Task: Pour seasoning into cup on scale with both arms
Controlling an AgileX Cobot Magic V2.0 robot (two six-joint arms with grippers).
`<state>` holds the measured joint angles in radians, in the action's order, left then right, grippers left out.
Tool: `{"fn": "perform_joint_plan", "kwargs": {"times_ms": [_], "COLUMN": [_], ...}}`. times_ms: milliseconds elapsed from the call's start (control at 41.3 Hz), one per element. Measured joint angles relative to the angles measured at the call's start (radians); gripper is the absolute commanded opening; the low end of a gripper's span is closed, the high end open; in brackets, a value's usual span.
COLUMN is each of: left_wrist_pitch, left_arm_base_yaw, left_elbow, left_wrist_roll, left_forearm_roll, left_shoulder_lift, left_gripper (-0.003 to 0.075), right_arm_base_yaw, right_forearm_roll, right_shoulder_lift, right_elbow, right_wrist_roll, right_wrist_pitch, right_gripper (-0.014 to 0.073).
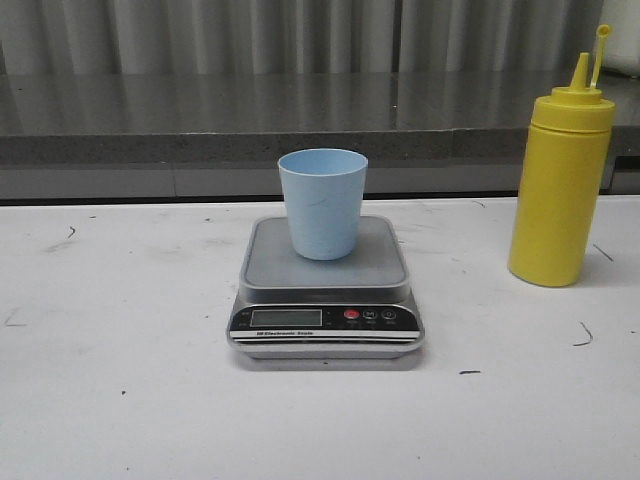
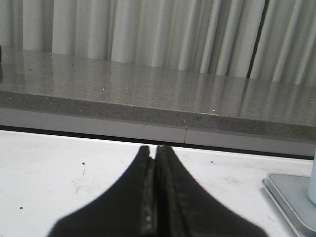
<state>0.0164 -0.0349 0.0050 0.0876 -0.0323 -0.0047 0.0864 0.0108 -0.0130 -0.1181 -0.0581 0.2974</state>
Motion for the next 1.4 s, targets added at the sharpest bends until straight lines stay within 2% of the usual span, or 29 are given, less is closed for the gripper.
{"fn": "perform_joint_plan", "kwargs": {"times_ms": [315, 1405], "left_wrist_pitch": [0.000, 0.000], "left_arm_base_yaw": [0.000, 0.000], "left_elbow": [0.000, 0.000], "left_wrist_roll": [0.000, 0.000], "left_forearm_roll": [0.000, 0.000], "left_shoulder_lift": [0.000, 0.000], "left_gripper": [-0.0020, -0.0020], "right_arm_base_yaw": [0.000, -0.047], "right_forearm_roll": [0.000, 0.000], "right_shoulder_lift": [0.023, 0.023], "right_elbow": [0.143, 0.145], "right_wrist_roll": [0.000, 0.000], "right_wrist_pitch": [-0.219, -0.241], "right_gripper": [-0.0068, -0.0068]}}
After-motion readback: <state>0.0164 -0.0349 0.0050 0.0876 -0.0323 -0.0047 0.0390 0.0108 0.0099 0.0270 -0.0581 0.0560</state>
